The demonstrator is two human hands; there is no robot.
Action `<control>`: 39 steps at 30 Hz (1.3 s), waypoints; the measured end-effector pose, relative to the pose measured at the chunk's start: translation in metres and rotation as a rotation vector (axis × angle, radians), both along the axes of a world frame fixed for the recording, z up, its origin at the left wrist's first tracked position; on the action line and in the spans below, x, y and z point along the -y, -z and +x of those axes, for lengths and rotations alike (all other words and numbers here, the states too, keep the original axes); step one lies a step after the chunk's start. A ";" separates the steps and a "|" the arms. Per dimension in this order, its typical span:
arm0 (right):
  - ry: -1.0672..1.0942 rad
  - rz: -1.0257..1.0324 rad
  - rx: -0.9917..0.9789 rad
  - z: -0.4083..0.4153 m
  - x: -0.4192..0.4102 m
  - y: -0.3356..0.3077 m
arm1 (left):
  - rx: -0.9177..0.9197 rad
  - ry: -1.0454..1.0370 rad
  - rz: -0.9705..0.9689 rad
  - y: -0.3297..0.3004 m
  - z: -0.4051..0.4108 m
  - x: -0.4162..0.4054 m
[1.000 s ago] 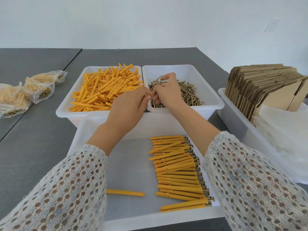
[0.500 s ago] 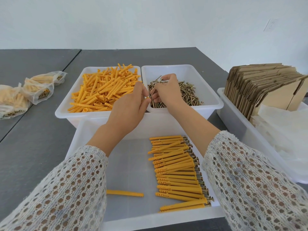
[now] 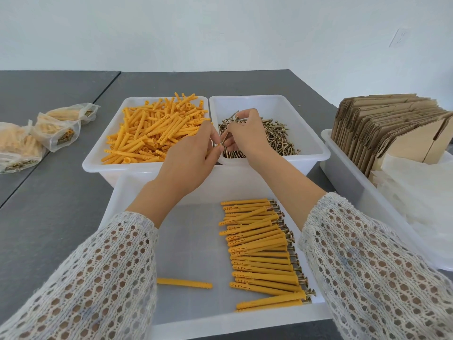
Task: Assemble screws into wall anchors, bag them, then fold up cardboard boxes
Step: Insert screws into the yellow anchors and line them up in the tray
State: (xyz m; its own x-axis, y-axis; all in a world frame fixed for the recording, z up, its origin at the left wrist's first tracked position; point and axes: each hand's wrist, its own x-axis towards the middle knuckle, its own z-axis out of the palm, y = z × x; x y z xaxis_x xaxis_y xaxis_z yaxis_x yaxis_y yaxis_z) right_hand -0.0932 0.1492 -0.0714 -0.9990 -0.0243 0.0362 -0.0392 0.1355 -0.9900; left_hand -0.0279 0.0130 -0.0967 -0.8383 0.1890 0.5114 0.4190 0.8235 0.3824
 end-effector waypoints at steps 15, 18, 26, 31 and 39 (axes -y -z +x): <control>-0.177 0.393 -0.205 0.001 0.005 0.008 | 0.194 0.039 -0.135 -0.010 0.003 0.002; -0.121 0.316 -0.160 -0.002 0.003 0.009 | 0.173 0.000 -0.176 -0.010 0.002 -0.005; 0.097 -0.100 -0.015 -0.005 -0.004 0.002 | 0.037 -0.205 -0.236 -0.006 0.004 -0.010; 0.096 -0.293 -0.055 0.001 0.000 -0.001 | 0.000 -0.230 -0.163 -0.005 0.008 -0.013; 0.100 -0.384 -0.117 0.006 0.003 0.000 | 0.003 -0.288 -0.127 -0.001 0.005 -0.014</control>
State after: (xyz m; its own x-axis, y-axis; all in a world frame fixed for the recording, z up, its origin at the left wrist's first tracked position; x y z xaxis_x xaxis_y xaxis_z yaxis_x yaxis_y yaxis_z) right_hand -0.0877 0.1463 -0.0717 -0.9843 0.1106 0.1376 -0.1603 -0.2341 -0.9589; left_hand -0.0231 0.0271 -0.0954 -0.8679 0.0055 0.4968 0.1605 0.9494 0.2699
